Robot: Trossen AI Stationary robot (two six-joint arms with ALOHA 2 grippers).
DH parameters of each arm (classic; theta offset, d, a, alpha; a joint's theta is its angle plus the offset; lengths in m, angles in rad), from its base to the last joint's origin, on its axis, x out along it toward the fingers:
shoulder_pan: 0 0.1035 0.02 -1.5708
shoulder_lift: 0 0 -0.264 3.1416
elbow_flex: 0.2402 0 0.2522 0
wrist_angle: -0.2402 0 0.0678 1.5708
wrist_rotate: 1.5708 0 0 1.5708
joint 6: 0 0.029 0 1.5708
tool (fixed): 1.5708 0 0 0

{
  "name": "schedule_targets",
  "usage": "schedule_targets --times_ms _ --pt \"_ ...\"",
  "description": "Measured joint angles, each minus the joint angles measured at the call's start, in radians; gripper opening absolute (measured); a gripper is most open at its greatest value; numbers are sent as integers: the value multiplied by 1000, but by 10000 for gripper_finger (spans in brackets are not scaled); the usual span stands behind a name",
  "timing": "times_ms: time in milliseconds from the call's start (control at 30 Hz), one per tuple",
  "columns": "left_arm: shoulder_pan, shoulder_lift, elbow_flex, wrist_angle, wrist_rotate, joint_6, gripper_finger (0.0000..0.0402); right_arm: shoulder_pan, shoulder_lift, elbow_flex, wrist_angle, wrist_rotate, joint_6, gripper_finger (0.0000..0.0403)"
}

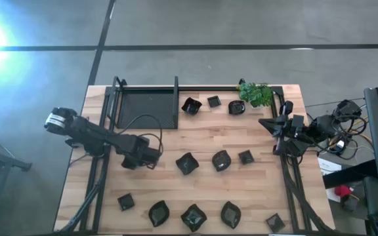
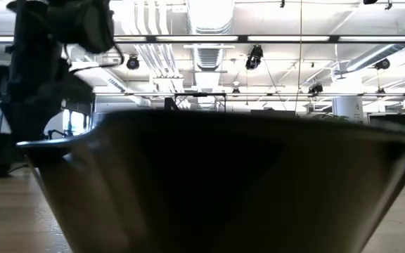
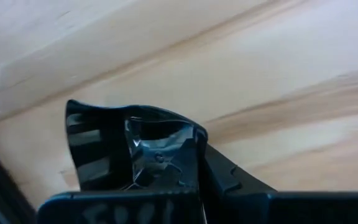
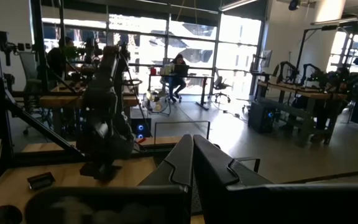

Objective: Pick & Place Mini shaped plates
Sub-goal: Stack the black distorted square plate on top of the black distorted square plate on the table

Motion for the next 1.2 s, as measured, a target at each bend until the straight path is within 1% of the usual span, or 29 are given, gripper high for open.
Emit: schedule_targets --times_ms 300,633,833,1000,1200 --pt "0 0 142 -8 -3 -20 0 0 0 0 -2 0 1 8" --pt "0 16 329 -8 -50 -16 0 0 0 0 1 0 4 8" --pt "1 131 453 -14 -55 66 0 0 0 0 2 0 4 8" --pt "3 264 594 -64 -56 145 0 0 0 0 5 0 4 8" --pt "12 381 744 -74 -73 247 0 0 -1 0 17 0 4 8"
